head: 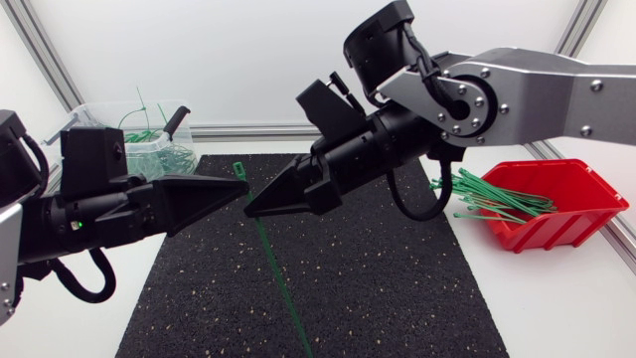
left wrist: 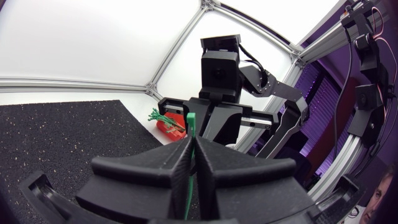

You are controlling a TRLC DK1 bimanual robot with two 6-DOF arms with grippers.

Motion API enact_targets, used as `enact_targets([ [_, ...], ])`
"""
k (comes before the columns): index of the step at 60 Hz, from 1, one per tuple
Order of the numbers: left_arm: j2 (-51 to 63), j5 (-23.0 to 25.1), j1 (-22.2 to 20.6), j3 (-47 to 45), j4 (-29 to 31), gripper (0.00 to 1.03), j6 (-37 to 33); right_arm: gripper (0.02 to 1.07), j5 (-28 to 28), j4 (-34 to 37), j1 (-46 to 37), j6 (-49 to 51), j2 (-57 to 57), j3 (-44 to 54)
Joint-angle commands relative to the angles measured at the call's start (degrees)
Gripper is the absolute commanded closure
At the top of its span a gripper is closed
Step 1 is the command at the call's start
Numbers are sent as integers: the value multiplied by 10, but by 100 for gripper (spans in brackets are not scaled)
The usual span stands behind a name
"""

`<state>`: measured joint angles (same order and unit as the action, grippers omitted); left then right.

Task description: Take a green cable tie from the red box, thread the tail through the head to close it, then place it in the transparent bin on the left.

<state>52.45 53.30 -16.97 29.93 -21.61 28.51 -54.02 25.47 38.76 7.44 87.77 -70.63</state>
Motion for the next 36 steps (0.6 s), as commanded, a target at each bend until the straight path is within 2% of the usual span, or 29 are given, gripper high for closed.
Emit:
enact_targets([
  [1, -1, 6, 2, -11, -16, 100, 10, 101, -1, -3, 2, -11, 6, 13],
  [8, 11, 6, 4, 6, -13, 100, 21, 101, 3, -5, 3, -10, 6, 12],
  [13, 31, 6, 19, 23, -1, 100, 20, 82, 24, -3, -1, -9, -6, 10],
  [18, 50, 6, 36, 35, 18, 100, 8, 70, 64, 15, 0, 18, -16, 9],
  [26, 58, 7, 55, 47, 45, 100, -21, 62, 103, 44, 2, 58, -20, 9],
  [27, 66, 14, 53, 52, 53, 100, -22, 59, 119, 48, 3, 71, -25, 12],
  [36, 68, 25, 53, 62, 71, 100, -38, 51, 204, 51, 17, 122, -48, 40],
])
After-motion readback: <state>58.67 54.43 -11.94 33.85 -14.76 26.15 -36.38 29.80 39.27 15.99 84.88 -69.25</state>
